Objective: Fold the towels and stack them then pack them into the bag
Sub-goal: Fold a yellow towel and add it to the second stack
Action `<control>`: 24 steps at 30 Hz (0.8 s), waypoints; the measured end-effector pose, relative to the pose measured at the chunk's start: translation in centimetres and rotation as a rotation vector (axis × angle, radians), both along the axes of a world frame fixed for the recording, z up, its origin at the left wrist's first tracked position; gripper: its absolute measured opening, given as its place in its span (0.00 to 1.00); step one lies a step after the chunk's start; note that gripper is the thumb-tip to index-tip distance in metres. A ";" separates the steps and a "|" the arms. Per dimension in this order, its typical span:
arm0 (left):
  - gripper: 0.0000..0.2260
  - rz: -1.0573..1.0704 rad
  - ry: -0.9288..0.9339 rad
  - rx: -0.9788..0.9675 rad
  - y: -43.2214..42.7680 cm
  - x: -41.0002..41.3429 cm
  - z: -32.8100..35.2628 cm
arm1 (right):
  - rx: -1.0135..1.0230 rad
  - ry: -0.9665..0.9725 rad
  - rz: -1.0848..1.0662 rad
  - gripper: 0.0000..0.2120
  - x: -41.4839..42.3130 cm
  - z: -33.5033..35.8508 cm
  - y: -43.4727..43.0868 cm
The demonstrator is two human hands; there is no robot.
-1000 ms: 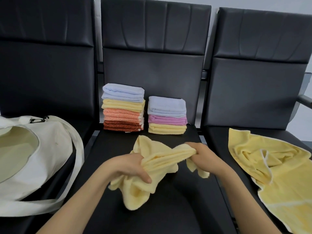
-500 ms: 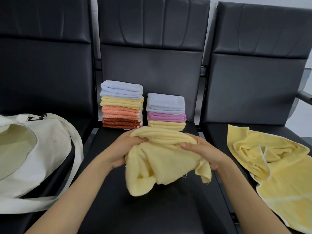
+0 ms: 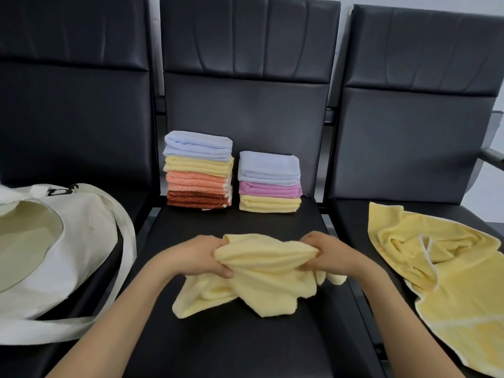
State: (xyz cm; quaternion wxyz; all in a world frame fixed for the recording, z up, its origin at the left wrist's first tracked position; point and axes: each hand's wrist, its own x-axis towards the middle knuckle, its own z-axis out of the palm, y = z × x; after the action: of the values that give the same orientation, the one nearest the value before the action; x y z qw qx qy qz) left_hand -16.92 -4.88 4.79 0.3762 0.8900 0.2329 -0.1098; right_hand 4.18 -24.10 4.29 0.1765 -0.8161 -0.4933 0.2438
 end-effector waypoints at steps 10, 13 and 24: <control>0.12 0.165 -0.272 -0.122 0.7 -0.6 -0.2 | 0.399 0.564 0.012 0.14 -3.6 -0.2 2.3; 0.09 0.306 -0.513 -0.252 1.0 -0.6 0.1 | 0.218 0.682 0.088 0.22 -3.7 0.2 2.4; 0.20 0.057 -0.164 -0.359 0.1 -0.8 0.9 | 0.070 0.648 0.003 0.13 -2.0 -0.4 1.5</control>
State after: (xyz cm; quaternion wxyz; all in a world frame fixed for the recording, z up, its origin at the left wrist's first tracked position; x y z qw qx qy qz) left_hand -17.74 -4.77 5.68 0.5496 0.8076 0.2031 -0.0662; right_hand 2.23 -22.63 3.87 0.3520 -0.6887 -0.4210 0.4739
